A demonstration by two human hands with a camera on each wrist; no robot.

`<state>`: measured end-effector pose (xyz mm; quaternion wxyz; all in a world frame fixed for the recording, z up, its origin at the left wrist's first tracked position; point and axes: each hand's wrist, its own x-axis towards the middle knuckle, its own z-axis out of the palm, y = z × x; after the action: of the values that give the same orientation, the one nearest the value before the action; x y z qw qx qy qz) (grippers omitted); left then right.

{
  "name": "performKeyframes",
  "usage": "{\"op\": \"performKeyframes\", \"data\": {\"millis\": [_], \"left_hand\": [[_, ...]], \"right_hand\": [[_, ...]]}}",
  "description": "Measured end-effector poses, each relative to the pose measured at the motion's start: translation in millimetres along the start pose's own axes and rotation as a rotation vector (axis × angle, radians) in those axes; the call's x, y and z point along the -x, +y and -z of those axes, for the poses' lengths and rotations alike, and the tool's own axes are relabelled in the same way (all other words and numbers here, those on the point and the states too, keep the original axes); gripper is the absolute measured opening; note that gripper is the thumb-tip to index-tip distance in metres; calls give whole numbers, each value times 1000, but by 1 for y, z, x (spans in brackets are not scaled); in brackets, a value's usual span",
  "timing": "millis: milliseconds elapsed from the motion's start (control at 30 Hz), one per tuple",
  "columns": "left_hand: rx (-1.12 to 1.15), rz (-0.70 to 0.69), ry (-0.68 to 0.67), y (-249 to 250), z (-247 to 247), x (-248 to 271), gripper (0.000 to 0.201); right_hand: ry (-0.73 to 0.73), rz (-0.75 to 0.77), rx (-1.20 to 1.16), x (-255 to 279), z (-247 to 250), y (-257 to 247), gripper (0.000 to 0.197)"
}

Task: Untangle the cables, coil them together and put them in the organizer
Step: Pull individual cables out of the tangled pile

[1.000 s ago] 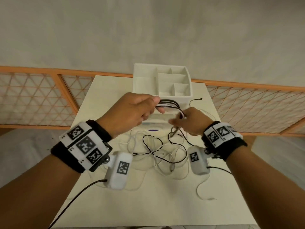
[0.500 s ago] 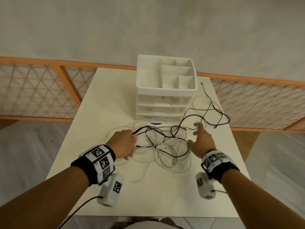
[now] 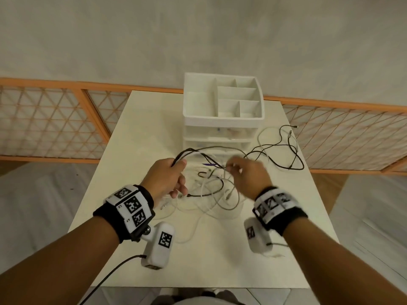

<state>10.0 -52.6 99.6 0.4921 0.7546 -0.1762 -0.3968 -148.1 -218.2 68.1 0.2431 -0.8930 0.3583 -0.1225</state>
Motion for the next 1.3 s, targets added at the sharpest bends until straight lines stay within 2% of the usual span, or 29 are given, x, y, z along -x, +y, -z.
{"op": "performKeyframes", "data": {"millis": [67,133,200,233,367,400,467,567,667,800,867,933,1000,1100,1167,1233,1300], "left_hand": [[18,0,11,3,4,0,24],[24,6,13,4,8,0,22],[56,13,19,5,11,0,19],[86,10,27,6,12,0,19],[196,-74,95,22,15,4,21],[218,-111,111,29,16,6,22],[273,-175,110,44,14,9,23],[290,-236,-16,56,1,15,20],[182,-254,-102,47,-17,15,21],[4,-169,-71,11,-21,3,24],[-34,-120,-30,-4,-14,-4,25],[-16,-87,6,-10,-7,-8,26],[31,-90,9,-2,-2,-11,25],[73,-170,-18,23,1,-8,25],[30,-248,-70,40,-3,-4,25],[-21,-322,-131,53,-12,2,25],[-34,-380,-167,62,-19,6,25]], "right_hand": [[259,149,-133,-15,49,-28,9],[465,225,-272,-20,94,-53,9],[519,235,-340,-18,115,-65,8],[457,216,-328,-15,115,-67,8],[-28,157,-75,2,82,-61,13],[-98,153,-50,5,77,-61,13],[-127,166,-93,7,75,-67,11],[41,216,-197,1,81,-78,9],[258,204,-329,-9,92,-81,5],[532,114,-444,-24,114,-59,4],[667,14,-483,-32,126,-39,14],[740,-94,-441,-35,132,-20,24],[680,-176,-269,-32,130,-6,28],[412,-249,-112,-14,113,-5,64],[311,-83,-87,-2,93,-20,75],[206,127,-52,6,72,-39,63],[166,162,-6,5,58,-52,26]]}}
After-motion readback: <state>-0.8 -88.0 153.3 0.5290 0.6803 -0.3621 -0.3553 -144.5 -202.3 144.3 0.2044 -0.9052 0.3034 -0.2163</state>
